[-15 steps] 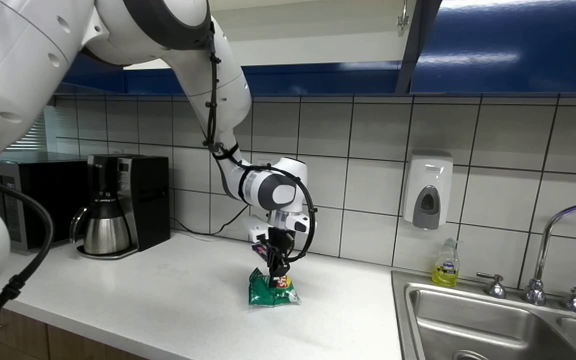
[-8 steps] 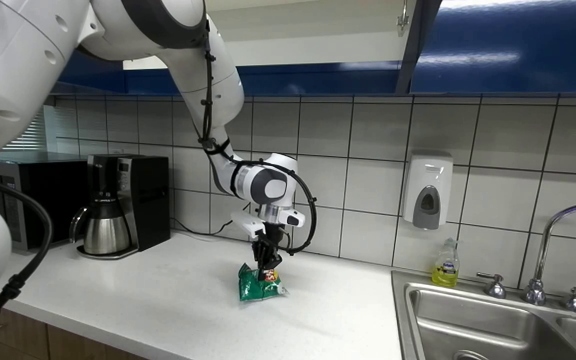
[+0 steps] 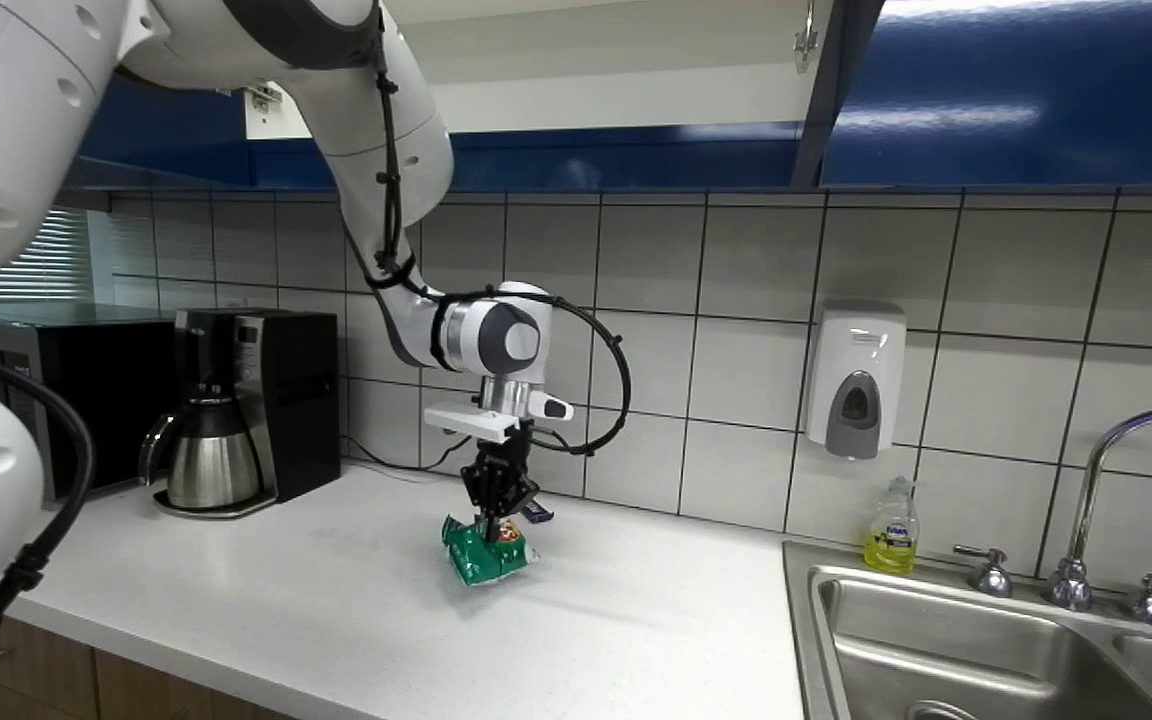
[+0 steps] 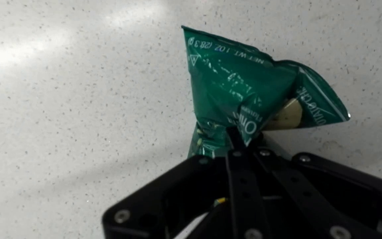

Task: Put the green packet in the open upper cabinet.

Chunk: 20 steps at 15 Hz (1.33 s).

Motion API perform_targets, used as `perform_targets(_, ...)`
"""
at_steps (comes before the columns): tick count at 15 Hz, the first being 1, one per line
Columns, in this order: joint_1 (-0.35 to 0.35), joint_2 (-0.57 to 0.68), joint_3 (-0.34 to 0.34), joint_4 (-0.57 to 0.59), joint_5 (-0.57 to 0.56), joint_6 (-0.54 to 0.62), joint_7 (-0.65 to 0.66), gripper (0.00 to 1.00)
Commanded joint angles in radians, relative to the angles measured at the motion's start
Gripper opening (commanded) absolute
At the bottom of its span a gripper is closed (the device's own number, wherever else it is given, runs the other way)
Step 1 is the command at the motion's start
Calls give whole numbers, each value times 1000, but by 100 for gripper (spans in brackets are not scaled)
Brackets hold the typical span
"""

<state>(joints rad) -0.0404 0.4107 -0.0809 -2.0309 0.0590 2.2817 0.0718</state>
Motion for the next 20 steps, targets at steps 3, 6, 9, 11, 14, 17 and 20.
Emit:
perform_targets(3,45,-133,17,-75,-129,-69,-36,0)
perform_targets(6,63,-195,32,-130,-150,-69,-34,0)
perform_targets(9,75,-275,47,-212,-148,-52,-23,0)
perform_targets(11,77,-334,55,-270,-143,-52,-20,0)
perform_targets(14,78,-438,67,-358,-134,-60,-22,0)
perform_targets(17,78,-559,78,-432,-128,-76,-21,0)
perform_targets(20,78,-704,88,-488,-128,-109,-15,0)
